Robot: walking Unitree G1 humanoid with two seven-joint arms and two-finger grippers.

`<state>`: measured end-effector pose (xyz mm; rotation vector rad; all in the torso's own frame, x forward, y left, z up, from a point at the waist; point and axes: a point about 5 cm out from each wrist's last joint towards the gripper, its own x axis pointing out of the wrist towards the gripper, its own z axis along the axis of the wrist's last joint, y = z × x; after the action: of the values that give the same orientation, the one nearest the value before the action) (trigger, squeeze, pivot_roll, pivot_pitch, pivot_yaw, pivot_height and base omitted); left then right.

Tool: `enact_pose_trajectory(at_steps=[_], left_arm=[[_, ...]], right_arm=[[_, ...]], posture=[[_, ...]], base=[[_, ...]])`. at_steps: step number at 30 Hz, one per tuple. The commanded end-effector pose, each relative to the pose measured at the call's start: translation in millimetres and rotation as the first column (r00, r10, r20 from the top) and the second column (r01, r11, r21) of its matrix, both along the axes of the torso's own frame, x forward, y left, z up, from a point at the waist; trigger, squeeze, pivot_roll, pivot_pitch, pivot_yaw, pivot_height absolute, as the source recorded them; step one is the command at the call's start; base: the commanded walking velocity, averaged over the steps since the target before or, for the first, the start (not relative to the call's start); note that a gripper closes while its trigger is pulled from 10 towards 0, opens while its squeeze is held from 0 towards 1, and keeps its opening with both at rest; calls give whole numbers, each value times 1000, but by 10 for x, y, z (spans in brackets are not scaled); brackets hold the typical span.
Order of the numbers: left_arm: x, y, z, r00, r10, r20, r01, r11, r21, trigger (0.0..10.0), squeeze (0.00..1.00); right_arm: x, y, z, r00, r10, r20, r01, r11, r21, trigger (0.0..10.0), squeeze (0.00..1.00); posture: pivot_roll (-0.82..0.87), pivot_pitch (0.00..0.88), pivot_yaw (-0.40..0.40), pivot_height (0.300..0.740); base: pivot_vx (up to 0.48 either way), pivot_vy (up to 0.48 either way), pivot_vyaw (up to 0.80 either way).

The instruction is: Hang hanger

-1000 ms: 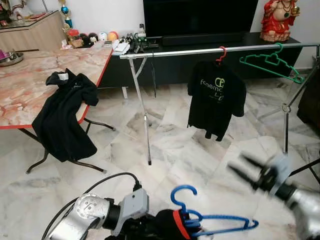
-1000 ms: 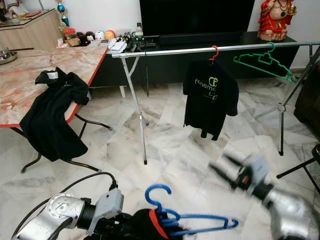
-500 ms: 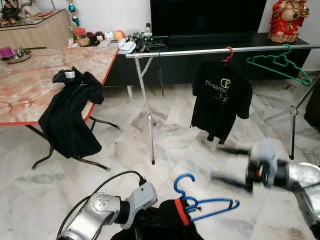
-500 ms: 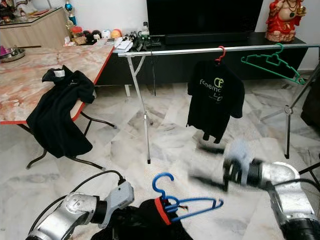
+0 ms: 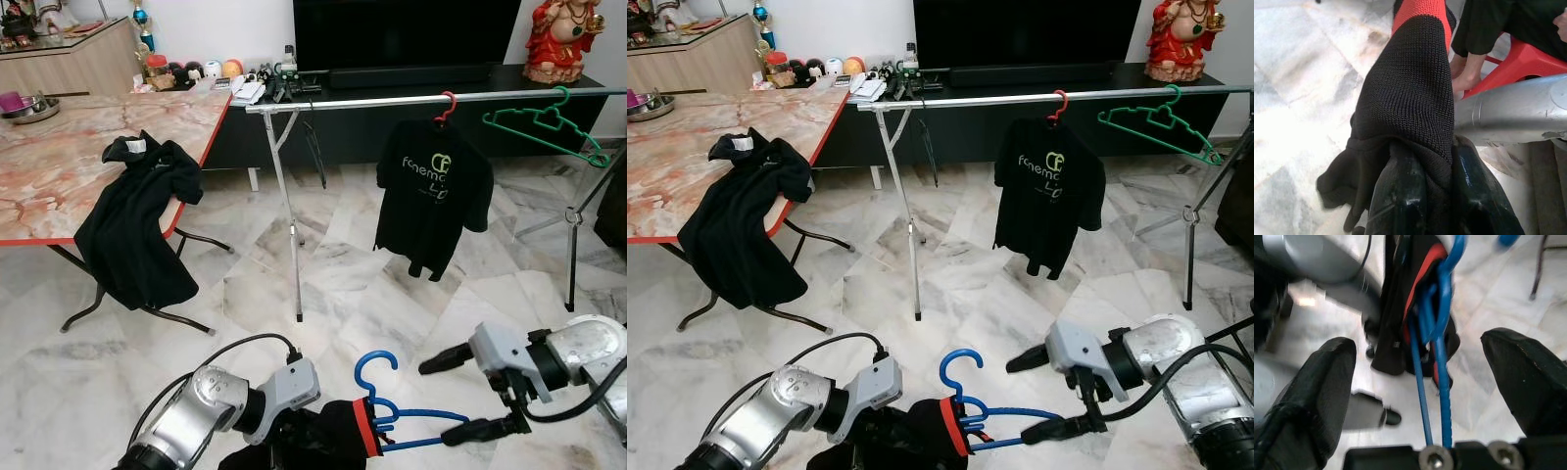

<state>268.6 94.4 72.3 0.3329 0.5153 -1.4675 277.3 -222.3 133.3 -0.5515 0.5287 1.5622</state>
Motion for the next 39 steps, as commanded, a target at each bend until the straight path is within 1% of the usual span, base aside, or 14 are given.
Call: enact_pose_trajectory(at_steps=[1,2,3,6,7,8,9,13,15,18,21,27,32,39], left_arm=[[20,-79,130,999,-51,13,51,998,-31,10000,0],[15,-101,160,998,-63,11,63,997,-46,10000,0],[15,-117,177,997,-72,12,73,996,-51,10000,0],[28,-130,179,996,-93,20,93,995,-41,10000,0],[30,-132,174,995,-94,18,94,995,-39,10000,0],[30,-141,171,995,-95,16,96,995,-37,10000,0],[30,-141,171,995,-95,16,96,995,-37,10000,0],[24,-157,169,995,-102,12,102,994,-35,10000,0],[21,-160,167,994,-105,11,106,994,-34,10000,0],[18,-176,162,994,-110,10,111,993,-35,10000,0],[13,-185,158,994,-111,8,111,993,-36,10000,0],[6,-191,152,994,-107,4,107,993,-41,10000,0],[8,-200,150,994,-107,3,107,993,-43,10000,0],[9,-201,155,995,-102,2,102,994,-46,10000,0]], right_arm=[[10,34,-15,999,46,7,-45,998,-31,10000,439],[10,42,-26,999,50,4,-50,998,-34,10000,439],[6,48,-38,998,55,-6,-55,998,-37,10000,0],[17,64,-74,998,65,-3,-65,996,-57,10000,0],[32,62,-100,998,63,15,-61,995,-78,10000,0],[56,45,-158,997,63,53,-56,990,-131,10000,0],[56,45,-158,997,63,53,-56,990,-131,10000,0],[115,114,-163,996,28,89,-22,998,-65,10000,0],[127,133,-158,994,32,106,-27,998,-56,10000,0],[208,193,-162,988,-7,154,11,1000,-24,10000,0],[202,221,-185,991,13,132,-11,1000,-15,10000,0],[131,225,-263,997,60,47,-59,998,-31,10000,0],[102,237,-316,997,75,33,-74,997,-37,10000,0],[114,281,-377,998,46,42,-45,999,-23,10000,0]], posture=[[-33,32,17,740],[-33,32,17,740],[-30,28,16,740],[-31,25,16,740],[-33,22,16,740],[-29,19,12,740],[-29,19,12,740],[-31,8,14,740],[-31,7,14,740],[-30,1,14,740],[-27,0,12,740],[-25,0,10,740],[-25,0,9,740],[-23,1,10,740]], base=[[0,0,0],[0,0,0],[0,0,0],[0,0,0],[0,0,0],[0,0,0],[0,0,0],[0,0,0],[0,0,0],[0,0,0],[0,0,0],[0,0,0],[0,0,0],[0,0,0]])
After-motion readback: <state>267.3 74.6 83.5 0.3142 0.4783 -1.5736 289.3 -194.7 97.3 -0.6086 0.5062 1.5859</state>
